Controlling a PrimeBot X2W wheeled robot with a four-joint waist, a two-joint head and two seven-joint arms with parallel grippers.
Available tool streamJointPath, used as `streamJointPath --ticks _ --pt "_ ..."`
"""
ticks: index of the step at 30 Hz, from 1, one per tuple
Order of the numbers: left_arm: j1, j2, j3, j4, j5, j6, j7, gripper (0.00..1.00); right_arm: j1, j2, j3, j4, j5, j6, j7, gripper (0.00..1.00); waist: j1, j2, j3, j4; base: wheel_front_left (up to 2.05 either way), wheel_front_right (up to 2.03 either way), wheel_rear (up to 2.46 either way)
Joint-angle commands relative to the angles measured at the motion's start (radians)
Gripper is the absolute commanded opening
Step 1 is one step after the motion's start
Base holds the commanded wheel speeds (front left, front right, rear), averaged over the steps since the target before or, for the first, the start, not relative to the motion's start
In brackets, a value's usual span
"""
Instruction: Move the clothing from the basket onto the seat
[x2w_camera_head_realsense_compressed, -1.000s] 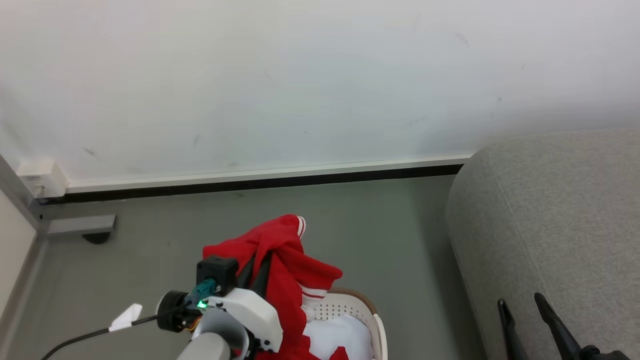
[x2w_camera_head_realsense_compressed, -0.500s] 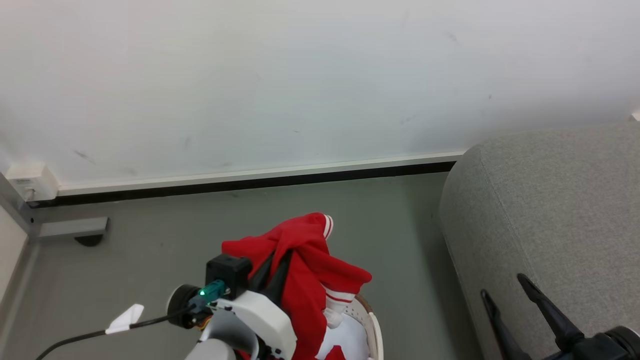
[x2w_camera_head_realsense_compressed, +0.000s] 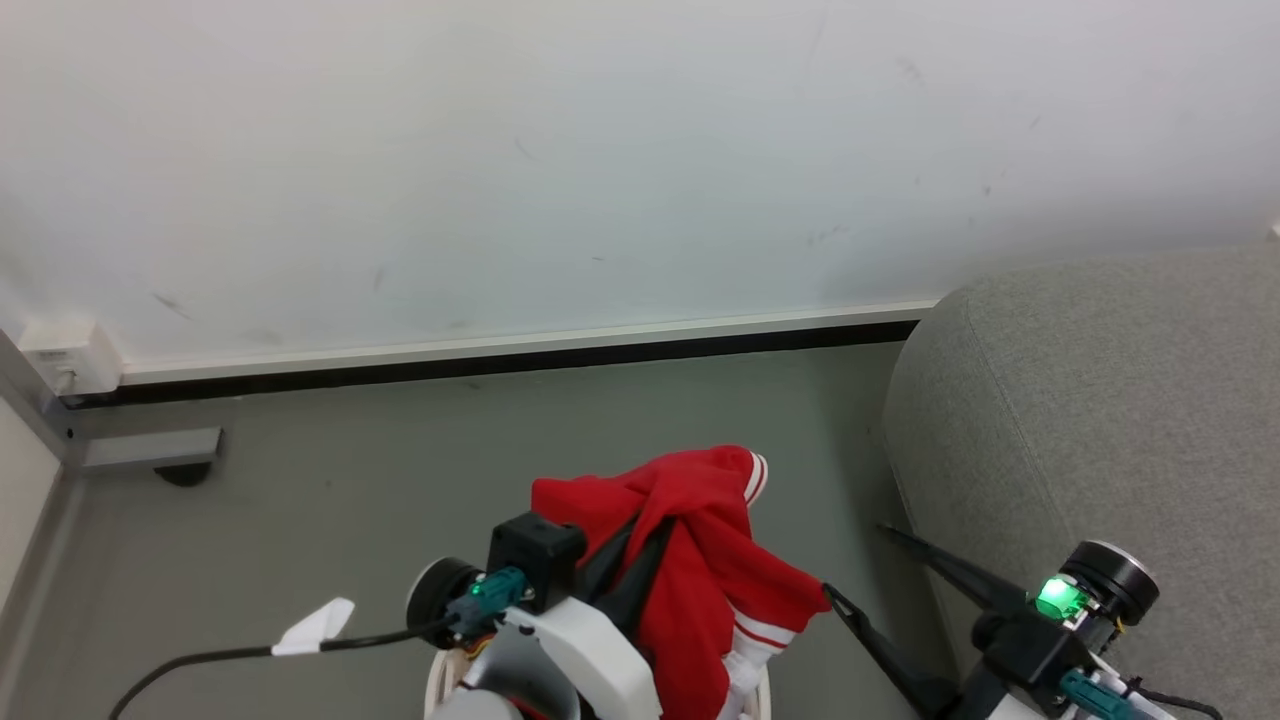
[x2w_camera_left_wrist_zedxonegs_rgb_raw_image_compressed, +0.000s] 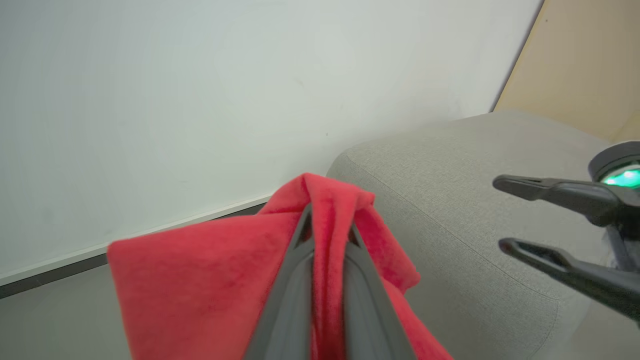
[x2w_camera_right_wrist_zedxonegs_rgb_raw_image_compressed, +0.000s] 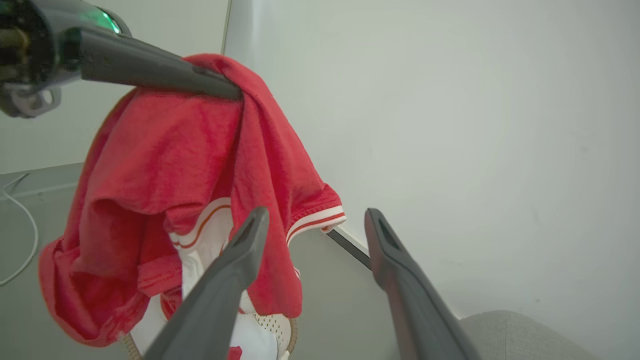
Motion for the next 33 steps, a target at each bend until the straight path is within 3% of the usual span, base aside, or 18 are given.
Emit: streamJointPath --ticks 1,8,19,20,21,33 --pt "-0.009 -0.005 -0.009 -0.011 0.012 -0.007 0.006 0.00 -0.045 -0.006 0.040 0.030 0.010 -0.002 0.001 1.00 0.0000 -0.0001 0.000 0.002 0.00 0.00 0.00" --pt "-0.018 -0.022 -0.063 -0.034 0.007 -0.040 0.033 0.00 -0.169 0.047 0.190 0.140 0.058 -0.002 0.001 1.00 0.0000 -0.0001 -0.002 0.004 0.00 0.00 0.00" --pt "-0.024 -0.038 -0.109 -0.066 -0.043 -0.087 0.051 0.00 -0.222 0.112 0.262 0.312 0.123 -0.002 0.001 0.99 0.0000 -0.0001 -0.010 0.013 0.00 0.00 0.00" --pt "-0.024 -0.037 -0.111 -0.067 -0.045 -0.089 0.051 0.00 -0.218 0.122 0.270 0.324 0.146 -0.002 0.001 0.19 0.0000 -0.0001 -0.010 0.013 0.00 0.00 0.00" --pt "-0.022 -0.036 -0.112 -0.067 -0.047 -0.090 0.051 0.00 -0.218 0.130 0.273 0.327 0.167 -0.002 0.001 0.00 0.0000 -0.0001 -0.010 0.014 0.00 0.00 0.00" --pt "-0.011 -0.019 -0.093 -0.013 -0.050 -0.070 0.011 0.00 -0.197 0.124 0.167 0.292 0.277 -0.002 0.001 0.00 0.0000 -0.0001 -0.001 0.003 0.00 0.00 0.00"
